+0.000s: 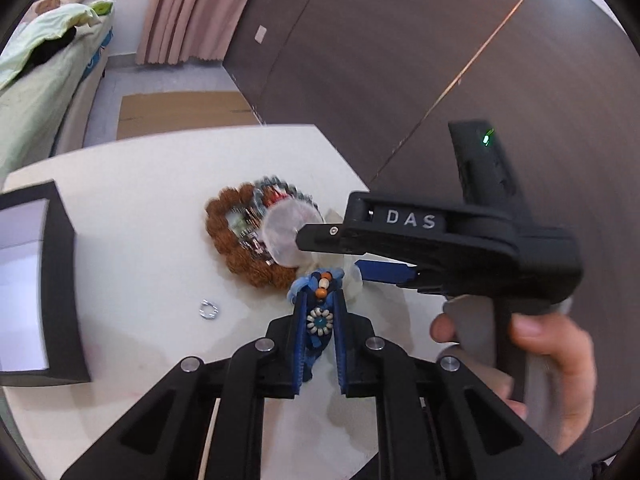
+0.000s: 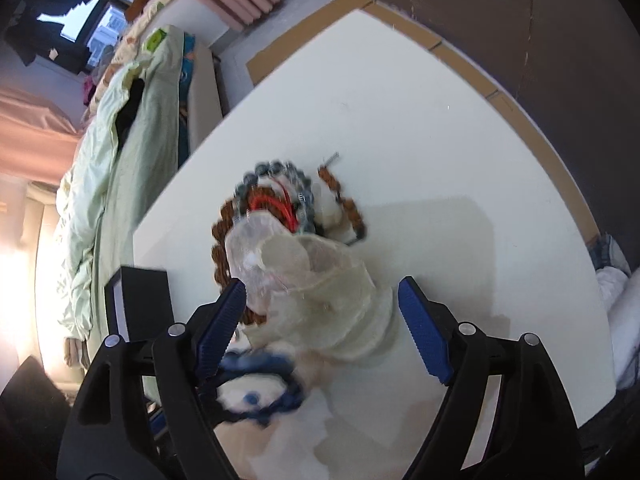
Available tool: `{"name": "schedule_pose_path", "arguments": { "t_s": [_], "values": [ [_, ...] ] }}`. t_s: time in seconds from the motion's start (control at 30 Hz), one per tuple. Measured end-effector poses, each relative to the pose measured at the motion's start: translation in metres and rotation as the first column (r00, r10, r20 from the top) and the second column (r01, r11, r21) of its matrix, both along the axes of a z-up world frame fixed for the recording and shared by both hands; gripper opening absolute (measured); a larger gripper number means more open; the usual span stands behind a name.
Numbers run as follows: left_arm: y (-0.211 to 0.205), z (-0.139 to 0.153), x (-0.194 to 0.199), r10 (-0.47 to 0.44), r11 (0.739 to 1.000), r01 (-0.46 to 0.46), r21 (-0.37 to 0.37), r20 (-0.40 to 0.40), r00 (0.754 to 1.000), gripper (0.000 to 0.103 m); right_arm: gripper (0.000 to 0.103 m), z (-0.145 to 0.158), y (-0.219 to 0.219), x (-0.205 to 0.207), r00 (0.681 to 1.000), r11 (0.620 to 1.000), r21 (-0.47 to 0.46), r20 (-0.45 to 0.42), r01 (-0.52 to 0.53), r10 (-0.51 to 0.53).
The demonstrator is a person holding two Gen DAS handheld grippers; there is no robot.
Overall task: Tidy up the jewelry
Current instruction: 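Grasp the blue braided bracelet with the left tool while the right tool reaches the clear pouch, then carry the blue bracelet and clear pouch into the black box and release both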
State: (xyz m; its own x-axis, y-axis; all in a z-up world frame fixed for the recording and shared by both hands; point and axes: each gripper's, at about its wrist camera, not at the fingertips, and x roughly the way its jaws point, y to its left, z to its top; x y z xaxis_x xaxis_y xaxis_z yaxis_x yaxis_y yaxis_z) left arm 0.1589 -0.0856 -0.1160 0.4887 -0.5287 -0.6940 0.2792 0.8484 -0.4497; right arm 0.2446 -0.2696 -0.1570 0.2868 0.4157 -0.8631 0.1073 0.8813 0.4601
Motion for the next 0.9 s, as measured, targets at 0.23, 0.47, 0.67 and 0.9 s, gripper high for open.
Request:
{"name": "schedule_pose_path", "arguments": {
  "t_s": [0.23,0.47,0.67,0.9],
  "values": [
    [0.036,0.022,-0.016,0.028,0.999,-0.027,-0.034,0.046,0.999,0.01,0.005,-0.005,-0.009,-0.008,0.999,0.999,0.03,0.012,0.03,-0.031],
    [0.09,0.064,-0.049,0.083,0.995,-0.072,-0.075,0.15,0.985,0.01,0.004,0.022,-0.027,-0.032,0.986,0.993,0.117,0.167,-0.035,0.016],
    [0.135,0.101,-0.071,0.209,0.977,-0.189,-0.101,0.251,0.945,0.01,0.004,0.056,-0.022,-0.042,0.944,0.958,0.212,0.305,-0.193,0.123],
    [0.163,0.111,-0.076,0.288,0.958,-0.273,-0.089,0.284,0.915,0.01,0.004,0.104,0.035,-0.051,0.872,0.901,0.217,0.412,-0.376,0.265]
  ]
}}
